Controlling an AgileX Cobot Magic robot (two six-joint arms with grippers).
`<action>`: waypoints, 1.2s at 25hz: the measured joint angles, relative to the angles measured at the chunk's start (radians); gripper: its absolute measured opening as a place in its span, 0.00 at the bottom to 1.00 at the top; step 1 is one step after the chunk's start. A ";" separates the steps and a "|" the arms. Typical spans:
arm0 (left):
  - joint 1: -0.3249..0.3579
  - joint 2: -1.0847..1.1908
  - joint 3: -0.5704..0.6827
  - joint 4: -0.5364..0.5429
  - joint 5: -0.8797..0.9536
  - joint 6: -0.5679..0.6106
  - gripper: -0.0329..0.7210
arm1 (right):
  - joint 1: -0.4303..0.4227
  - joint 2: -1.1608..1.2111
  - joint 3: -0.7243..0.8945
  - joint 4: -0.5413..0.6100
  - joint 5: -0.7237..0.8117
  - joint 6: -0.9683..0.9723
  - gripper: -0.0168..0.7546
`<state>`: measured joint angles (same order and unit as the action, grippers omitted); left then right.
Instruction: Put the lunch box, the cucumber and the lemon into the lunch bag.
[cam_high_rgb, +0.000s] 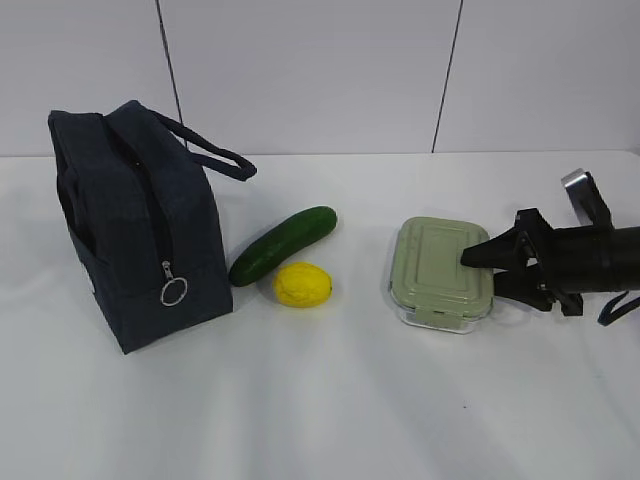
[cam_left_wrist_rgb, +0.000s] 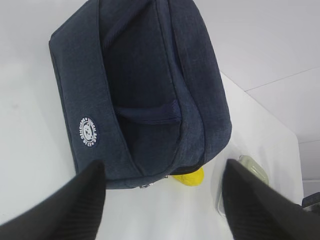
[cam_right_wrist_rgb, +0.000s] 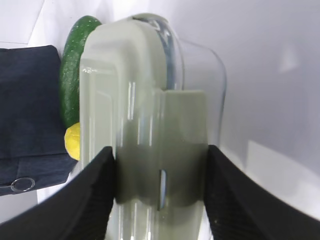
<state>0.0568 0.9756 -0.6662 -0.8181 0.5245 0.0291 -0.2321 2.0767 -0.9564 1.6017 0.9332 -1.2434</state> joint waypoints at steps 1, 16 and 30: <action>0.000 0.000 0.000 0.000 0.000 0.000 0.75 | 0.000 0.000 0.000 0.000 0.005 -0.003 0.55; 0.000 0.000 0.000 0.021 0.002 0.000 0.75 | 0.000 0.000 -0.023 -0.018 0.138 -0.018 0.55; 0.000 0.000 0.000 0.025 0.014 0.000 0.75 | 0.000 0.000 -0.089 -0.038 0.164 -0.019 0.55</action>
<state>0.0568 0.9756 -0.6662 -0.7932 0.5386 0.0291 -0.2321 2.0767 -1.0455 1.5638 1.0969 -1.2625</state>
